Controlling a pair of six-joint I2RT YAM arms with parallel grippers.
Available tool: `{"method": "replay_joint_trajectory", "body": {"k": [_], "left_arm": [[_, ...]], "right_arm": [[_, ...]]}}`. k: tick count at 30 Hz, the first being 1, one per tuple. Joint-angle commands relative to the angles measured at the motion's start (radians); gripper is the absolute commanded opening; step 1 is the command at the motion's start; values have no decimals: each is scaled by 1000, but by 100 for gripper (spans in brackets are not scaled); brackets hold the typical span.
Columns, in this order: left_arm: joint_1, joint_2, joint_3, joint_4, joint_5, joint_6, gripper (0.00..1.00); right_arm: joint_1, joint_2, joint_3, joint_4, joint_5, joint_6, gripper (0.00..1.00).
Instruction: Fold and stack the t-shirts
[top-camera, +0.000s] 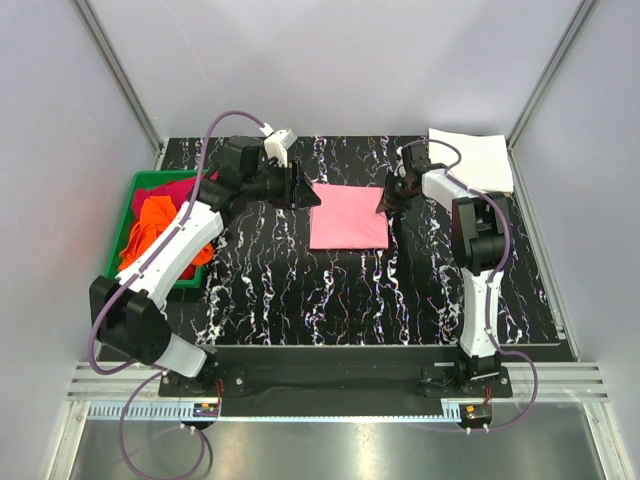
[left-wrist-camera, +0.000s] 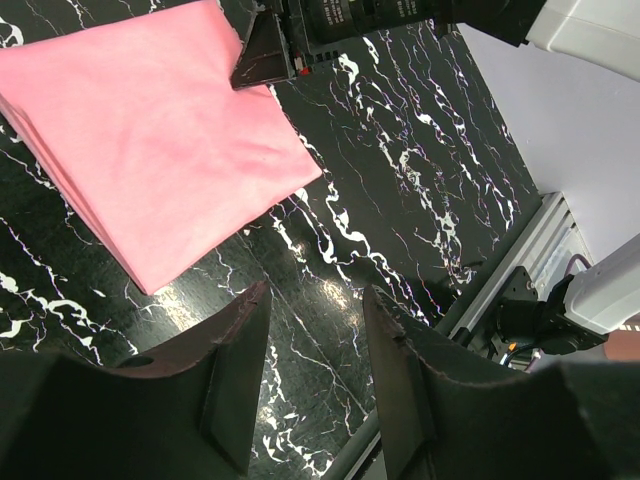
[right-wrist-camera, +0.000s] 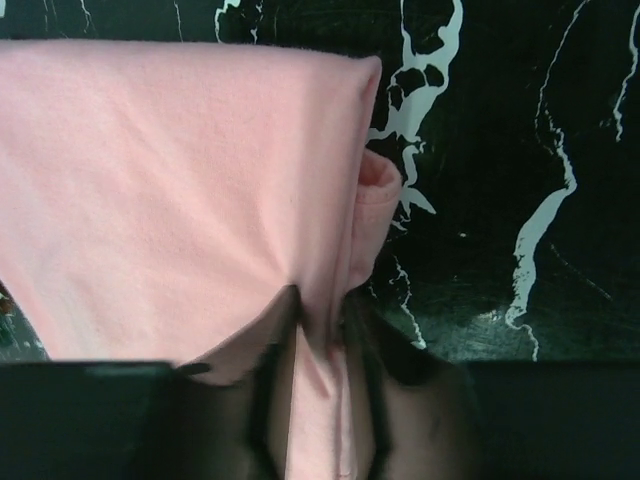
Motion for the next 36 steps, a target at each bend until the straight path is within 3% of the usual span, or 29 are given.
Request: {"method": "replay_joint_trajectory", "body": {"k": [1, 5, 15, 24, 36], "left_arm": [[3, -24, 2, 39, 20, 0, 47], [3, -19, 1, 37, 21, -2, 47], [3, -1, 1, 34, 29, -5, 47], [5, 19, 2, 34, 41, -17, 47], [-10, 39, 5, 42, 100, -38, 48]], "right_arm": [[9, 34, 5, -24, 72, -23, 18], [7, -29, 60, -62, 181, -70, 0], [2, -60, 203, -204, 430, -204, 0], [-36, -59, 345, -222, 649, -343, 0], [-123, 10, 609, -257, 665, -483, 0]]}}
